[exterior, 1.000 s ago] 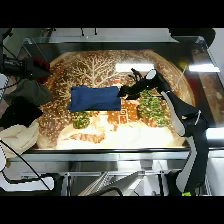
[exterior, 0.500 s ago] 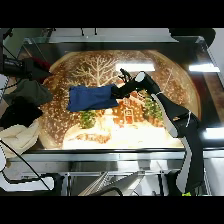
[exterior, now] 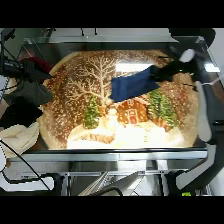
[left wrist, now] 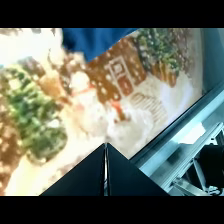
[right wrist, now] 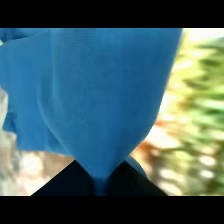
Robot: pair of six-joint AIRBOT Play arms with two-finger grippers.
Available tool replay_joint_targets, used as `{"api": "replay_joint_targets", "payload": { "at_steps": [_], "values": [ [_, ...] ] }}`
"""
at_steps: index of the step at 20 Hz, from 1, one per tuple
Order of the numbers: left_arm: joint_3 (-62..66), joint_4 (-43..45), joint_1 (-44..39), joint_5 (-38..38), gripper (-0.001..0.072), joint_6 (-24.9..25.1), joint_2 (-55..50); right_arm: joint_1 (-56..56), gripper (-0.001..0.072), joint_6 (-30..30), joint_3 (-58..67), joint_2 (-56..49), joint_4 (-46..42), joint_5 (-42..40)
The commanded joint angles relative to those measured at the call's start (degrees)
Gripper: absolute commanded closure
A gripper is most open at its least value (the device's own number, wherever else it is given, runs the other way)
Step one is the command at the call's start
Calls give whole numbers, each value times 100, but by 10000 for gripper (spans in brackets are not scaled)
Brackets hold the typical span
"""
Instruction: Fold the shirts.
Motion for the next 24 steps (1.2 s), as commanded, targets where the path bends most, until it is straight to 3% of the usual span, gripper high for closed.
{"api": "replay_joint_targets", "payload": {
  "at_steps": [1, 6, 11, 15, 16, 18, 19, 24],
  "values": [
    [-2, 2, -7, -39, 694, -4, 2, -1440, 691, 271, -942, 979, -619, 57],
    [-2, 4, -192, -44, 694, -4, 2, -3375, 691, -48, -3401, 2286, -896, -319],
    [-2, 4, -719, -39, 694, 0, 2, -4791, 688, 374, -6690, 4059, -916, -1954],
    [-2, 4, -1139, -42, 694, -2, 2, -5294, 687, -229, -7329, 4253, -938, -2120],
    [-2, 4, -1215, -44, 694, -2, 2, -5313, 649, -275, -7324, 4256, -938, -2061],
    [-2, 4, -1357, -15, 694, -2, 2, -5313, 73, -278, -7296, 4258, -940, -1851],
    [0, 4, -1405, 7, 694, -2, 2, -5313, 8, -350, -7208, 4258, -955, -1655],
    [0, 2, -1379, 13, 694, -2, 4, -5305, 13, -138, -5770, 4258, -1137, -52]
  ]
}}
